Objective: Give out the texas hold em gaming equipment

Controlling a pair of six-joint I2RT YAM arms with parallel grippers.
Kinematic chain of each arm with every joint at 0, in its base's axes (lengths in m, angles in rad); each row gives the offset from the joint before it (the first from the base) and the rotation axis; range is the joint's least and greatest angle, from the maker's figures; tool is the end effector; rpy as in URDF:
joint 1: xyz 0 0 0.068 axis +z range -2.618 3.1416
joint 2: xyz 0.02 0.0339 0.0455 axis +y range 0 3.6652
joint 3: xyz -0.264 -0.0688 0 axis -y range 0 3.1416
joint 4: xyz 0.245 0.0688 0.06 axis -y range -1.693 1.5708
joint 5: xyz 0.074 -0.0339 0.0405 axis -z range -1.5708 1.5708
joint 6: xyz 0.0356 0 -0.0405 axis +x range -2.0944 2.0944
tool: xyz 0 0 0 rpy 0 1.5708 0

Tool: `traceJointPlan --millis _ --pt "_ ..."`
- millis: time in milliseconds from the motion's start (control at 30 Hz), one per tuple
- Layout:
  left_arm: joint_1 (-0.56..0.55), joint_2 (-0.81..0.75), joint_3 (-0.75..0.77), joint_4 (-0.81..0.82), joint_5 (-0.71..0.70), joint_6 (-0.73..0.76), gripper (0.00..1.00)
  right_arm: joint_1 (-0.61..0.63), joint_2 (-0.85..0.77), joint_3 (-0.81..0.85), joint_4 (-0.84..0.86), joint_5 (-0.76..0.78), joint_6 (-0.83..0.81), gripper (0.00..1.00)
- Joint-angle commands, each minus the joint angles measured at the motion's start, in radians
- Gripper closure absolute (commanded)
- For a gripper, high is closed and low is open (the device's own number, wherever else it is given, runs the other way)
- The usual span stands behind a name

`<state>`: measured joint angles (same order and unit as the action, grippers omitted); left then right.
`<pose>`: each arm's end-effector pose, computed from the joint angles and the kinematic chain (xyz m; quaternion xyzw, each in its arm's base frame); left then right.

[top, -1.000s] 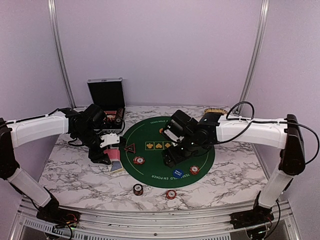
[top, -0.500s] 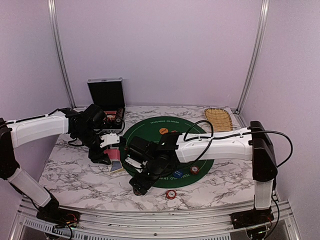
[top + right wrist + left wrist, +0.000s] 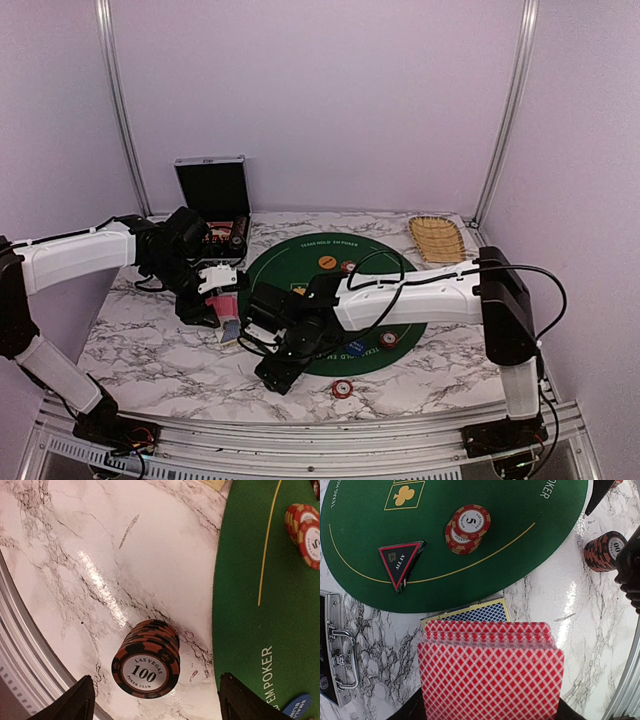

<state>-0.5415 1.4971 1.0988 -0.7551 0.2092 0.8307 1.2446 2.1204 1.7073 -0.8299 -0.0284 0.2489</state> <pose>0.2479 -0.1578 0.2376 0.6331 0.7391 -0.0714 0.2186 0.1406 0.4187 0.1915 -0.4731 0.8656 0.1211 0.1102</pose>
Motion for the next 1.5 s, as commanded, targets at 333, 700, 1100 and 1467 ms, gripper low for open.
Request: traceJointPlan --millis 333,700,1100,1467 --pt "0.006 -0.031 0.01 -0.022 0.023 0.006 1.0 0.016 0.036 0.045 0.012 -0.016 -0.013 0.33" --pt "0.006 -0.031 0.007 -0.023 0.021 0.005 1.0 0.016 0.054 0.059 0.009 -0.011 -0.013 0.39" --pt "0.006 -0.035 0.004 -0.023 0.023 0.007 1.0 0.016 0.064 0.071 0.013 -0.005 -0.011 0.48" --pt "0.006 -0.028 0.01 -0.024 0.026 0.007 1.0 0.018 0.046 0.076 0.002 -0.016 -0.011 0.56"
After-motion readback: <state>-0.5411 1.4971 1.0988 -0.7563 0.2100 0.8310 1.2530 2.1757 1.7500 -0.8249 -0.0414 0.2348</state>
